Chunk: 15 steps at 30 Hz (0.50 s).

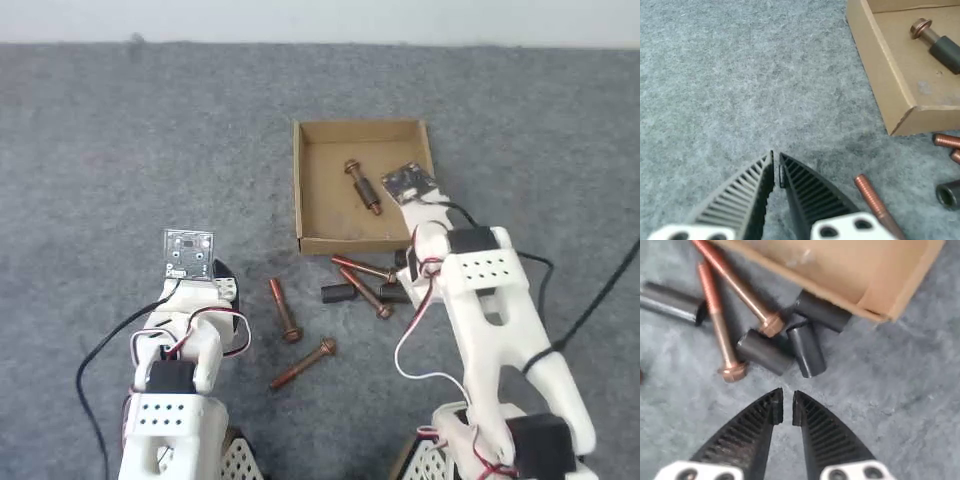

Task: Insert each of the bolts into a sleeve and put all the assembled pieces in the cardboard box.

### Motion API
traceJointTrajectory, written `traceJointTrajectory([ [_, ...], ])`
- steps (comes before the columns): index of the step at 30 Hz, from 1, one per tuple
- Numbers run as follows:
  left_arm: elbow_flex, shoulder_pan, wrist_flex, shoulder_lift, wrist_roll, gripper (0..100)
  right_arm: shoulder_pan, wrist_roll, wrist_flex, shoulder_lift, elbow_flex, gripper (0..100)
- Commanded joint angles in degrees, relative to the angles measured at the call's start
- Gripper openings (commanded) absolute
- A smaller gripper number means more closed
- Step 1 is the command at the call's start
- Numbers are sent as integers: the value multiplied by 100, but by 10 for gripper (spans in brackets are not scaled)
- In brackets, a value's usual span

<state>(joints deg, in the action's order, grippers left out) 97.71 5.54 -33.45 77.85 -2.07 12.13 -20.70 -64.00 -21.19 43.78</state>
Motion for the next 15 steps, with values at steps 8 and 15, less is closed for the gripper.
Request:
traceJointTrajectory([
  [8,-75,44,9,88,26,12,-514,-1011,1156,-321,466,166],
  [15,-75,44,9,88,26,12,-321,-1011,1481,-312,545,125],
])
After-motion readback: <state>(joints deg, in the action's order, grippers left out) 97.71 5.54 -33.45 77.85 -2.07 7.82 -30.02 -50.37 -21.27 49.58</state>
